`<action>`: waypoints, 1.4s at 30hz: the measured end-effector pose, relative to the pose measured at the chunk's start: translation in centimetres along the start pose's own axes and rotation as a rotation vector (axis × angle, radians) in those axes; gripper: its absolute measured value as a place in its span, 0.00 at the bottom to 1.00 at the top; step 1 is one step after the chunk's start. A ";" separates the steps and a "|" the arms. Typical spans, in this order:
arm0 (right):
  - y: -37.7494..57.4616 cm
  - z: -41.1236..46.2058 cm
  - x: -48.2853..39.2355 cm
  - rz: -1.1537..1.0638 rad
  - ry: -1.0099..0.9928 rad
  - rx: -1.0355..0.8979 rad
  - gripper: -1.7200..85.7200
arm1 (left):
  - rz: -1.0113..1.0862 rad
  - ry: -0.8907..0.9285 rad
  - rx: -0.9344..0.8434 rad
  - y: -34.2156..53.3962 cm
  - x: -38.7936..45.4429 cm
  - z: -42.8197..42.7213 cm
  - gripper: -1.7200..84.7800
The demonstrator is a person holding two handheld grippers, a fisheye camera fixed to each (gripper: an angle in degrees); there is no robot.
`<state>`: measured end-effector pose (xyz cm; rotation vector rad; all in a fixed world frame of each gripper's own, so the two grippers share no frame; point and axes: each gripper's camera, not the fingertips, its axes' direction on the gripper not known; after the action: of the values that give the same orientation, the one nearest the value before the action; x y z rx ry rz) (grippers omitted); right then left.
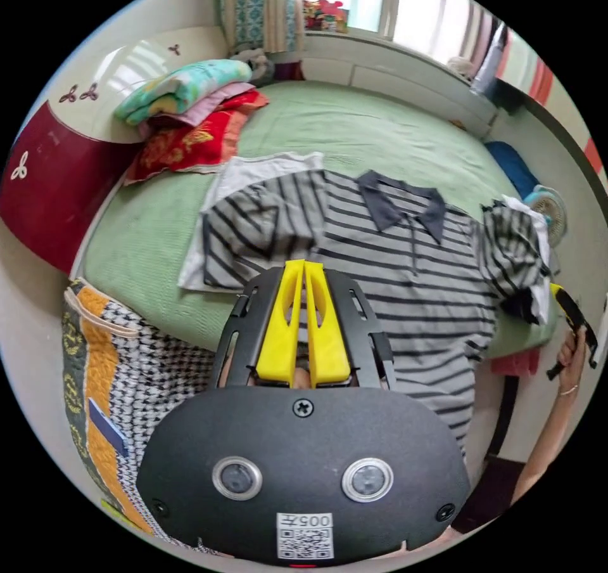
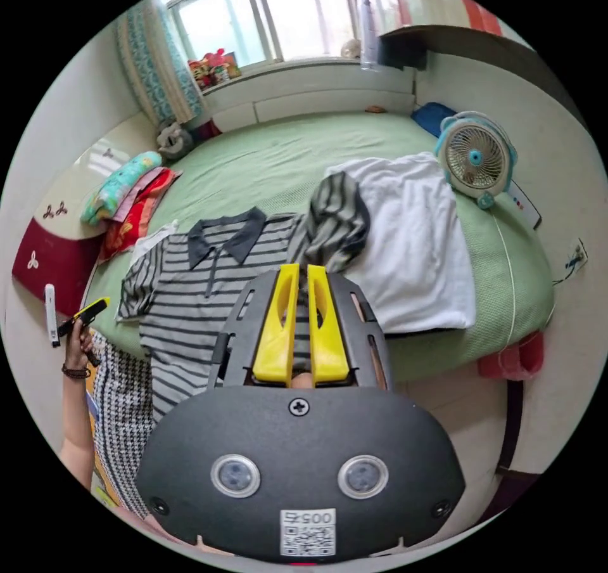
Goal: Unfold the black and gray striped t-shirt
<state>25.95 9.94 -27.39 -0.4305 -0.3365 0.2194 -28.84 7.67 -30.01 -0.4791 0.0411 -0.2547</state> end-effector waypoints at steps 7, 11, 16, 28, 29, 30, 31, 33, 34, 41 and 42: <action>8.1 6.3 -8.6 0.009 -0.128 -0.173 0.01 | 0.011 0.063 -0.136 8.4 7.7 4.3 0.01; 11.7 8.6 -10.9 -0.006 -0.030 -0.206 0.01 | 0.018 -0.027 -0.164 10.6 8.9 6.2 0.01; 13.7 9.4 -13.1 -0.075 0.080 -0.159 0.01 | 0.020 -0.037 -0.155 11.5 9.2 7.4 0.01; 15.3 10.6 -15.0 -0.085 0.093 -0.140 0.01 | 0.010 -0.001 -0.141 13.4 10.0 9.2 0.02; 15.5 10.6 -15.1 -0.081 0.085 -0.138 0.01 | 0.009 0.001 -0.142 13.5 10.1 9.3 0.02; 15.6 10.7 -15.0 -0.074 0.072 -0.137 0.01 | 0.008 0.002 -0.143 13.6 10.2 9.4 0.02; 15.6 10.7 -15.0 -0.072 0.064 -0.138 0.01 | 0.007 0.003 -0.144 13.7 10.3 9.6 0.02; 15.8 10.9 -15.0 -0.064 0.042 -0.145 0.01 | 0.007 -0.003 -0.144 13.9 10.6 9.7 0.02; 15.8 11.0 -15.1 -0.064 0.039 -0.146 0.01 | 0.012 -0.014 -0.143 14.1 10.9 9.9 0.02; 16.4 11.5 -16.0 -0.082 0.054 -0.148 0.01 | 0.040 -0.079 -0.151 14.7 12.9 10.7 0.02; 16.5 11.6 -16.1 -0.083 0.053 -0.149 0.01 | 0.041 -0.080 -0.151 14.8 13.0 10.7 0.02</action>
<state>4.62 24.39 -29.14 -0.5674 -0.3191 0.1022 -11.76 21.87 -27.06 -0.6378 -0.0081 -0.1931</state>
